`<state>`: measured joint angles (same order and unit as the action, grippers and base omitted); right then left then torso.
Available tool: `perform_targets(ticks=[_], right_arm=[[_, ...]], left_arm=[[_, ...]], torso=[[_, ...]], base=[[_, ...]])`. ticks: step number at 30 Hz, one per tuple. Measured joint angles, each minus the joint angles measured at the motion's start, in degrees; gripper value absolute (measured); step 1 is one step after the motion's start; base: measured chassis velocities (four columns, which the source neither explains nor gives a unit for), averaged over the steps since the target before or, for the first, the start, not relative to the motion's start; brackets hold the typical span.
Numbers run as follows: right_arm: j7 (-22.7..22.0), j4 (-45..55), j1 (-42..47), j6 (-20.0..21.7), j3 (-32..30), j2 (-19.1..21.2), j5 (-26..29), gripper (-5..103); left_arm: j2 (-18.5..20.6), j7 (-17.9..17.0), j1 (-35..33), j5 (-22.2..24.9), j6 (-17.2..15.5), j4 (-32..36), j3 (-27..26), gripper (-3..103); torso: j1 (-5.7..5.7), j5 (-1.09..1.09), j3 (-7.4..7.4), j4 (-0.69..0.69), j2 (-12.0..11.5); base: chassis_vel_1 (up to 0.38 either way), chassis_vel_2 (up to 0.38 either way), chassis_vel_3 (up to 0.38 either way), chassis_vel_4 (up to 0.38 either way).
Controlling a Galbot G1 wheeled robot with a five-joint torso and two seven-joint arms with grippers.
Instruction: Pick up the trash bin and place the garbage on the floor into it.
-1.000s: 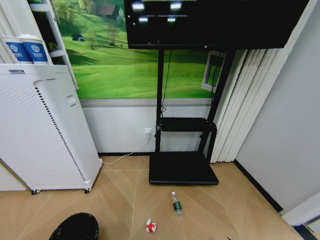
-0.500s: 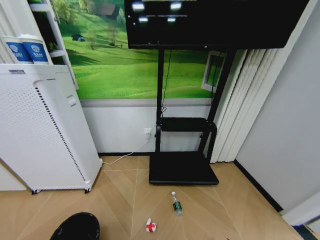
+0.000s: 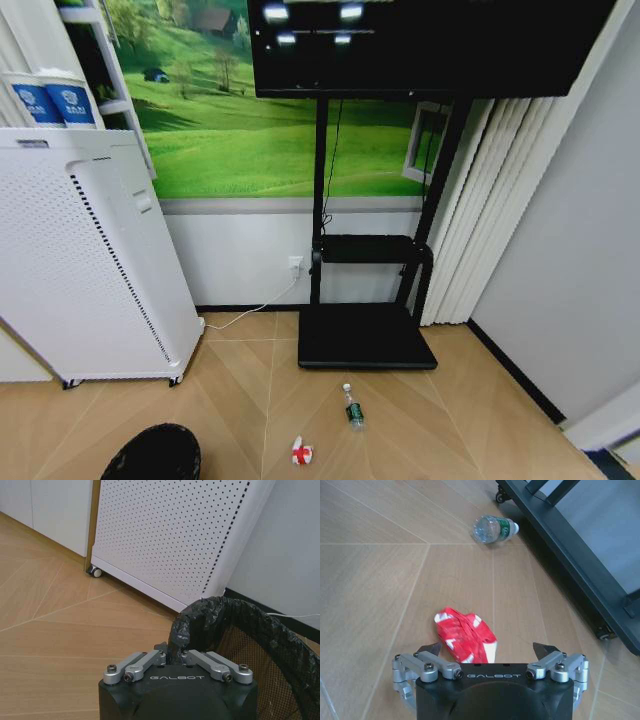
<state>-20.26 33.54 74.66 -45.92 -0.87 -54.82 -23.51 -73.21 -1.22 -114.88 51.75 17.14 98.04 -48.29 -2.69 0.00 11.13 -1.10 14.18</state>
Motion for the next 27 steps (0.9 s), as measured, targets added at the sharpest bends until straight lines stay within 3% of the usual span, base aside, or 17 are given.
perform_targets(ticks=[23,27], right_arm=[[0.1,-7.85,-7.91,-0.09,4.03,-4.32,-0.88,101],[0.12,-8.81,-8.77,-0.1,5.25,-4.76,-0.61,86]], left_arm=[[-0.06,0.51,-0.83,1.75,0.7,1.64,-0.68,7],[0.42,0.53,-0.88,2.29,0.7,1.97,-0.91,7]], torso=[[0.0,-0.01,0.0,0.01,0.0],[0.0,-0.02,0.0,-0.02,0.0]], base=[[0.0,0.0,0.0,0.0],[0.0,0.0,0.0,0.0]])
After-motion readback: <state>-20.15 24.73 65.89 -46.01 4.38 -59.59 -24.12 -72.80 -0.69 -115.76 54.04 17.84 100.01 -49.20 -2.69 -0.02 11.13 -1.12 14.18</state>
